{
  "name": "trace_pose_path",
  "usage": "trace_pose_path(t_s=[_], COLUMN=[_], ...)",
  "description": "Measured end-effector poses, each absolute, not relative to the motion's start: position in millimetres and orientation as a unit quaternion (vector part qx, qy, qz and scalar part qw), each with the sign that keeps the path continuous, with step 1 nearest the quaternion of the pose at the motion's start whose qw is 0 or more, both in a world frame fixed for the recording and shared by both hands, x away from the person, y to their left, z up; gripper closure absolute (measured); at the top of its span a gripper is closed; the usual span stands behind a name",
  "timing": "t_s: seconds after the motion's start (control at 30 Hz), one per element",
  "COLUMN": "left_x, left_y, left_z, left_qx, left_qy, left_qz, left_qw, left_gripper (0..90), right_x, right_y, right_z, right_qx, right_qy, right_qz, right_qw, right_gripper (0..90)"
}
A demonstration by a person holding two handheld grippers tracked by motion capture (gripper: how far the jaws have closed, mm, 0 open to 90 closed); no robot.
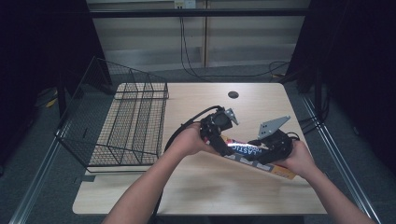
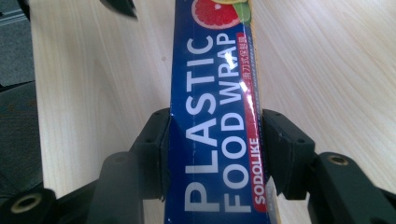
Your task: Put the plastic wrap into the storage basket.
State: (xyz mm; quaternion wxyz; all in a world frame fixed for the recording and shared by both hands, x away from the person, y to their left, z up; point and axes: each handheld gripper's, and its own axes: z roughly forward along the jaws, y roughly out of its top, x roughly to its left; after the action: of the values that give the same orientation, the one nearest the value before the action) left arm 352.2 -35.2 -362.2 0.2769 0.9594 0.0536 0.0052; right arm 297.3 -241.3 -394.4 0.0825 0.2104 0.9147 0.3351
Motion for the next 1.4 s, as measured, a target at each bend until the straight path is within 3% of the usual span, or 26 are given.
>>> trace_pose_path(t_s=[0.33,1.13,1.33,1.4], left_x=[349.7,332.2,323.9,323.1], left_y=[-49.4,-61.8,-61.4,-60.5], left_z=[-371.1,-381.1,-377.5,-374.7], left_qx=[0.975,0.985,0.986,0.988], left_qy=[0.013,-0.027,-0.012,0.008], left_qz=[-0.010,-0.033,-0.041,-0.038], left_qw=[0.223,0.169,0.160,0.152], left_gripper=[17.6,40.9,43.6,44.5], right_x=[298.9,292.3,297.7,300.5], right_y=[-237.4,-235.1,-236.7,-237.3], right_z=[-391.4,-387.2,-389.2,-388.0], right_qx=[0.184,0.131,0.104,0.118], right_qy=[0.922,0.933,0.935,0.929], right_qz=[0.334,0.333,0.338,0.350], right_qw=[0.066,0.040,0.010,0.004], right_gripper=[47.8,46.8,42.7,34.8])
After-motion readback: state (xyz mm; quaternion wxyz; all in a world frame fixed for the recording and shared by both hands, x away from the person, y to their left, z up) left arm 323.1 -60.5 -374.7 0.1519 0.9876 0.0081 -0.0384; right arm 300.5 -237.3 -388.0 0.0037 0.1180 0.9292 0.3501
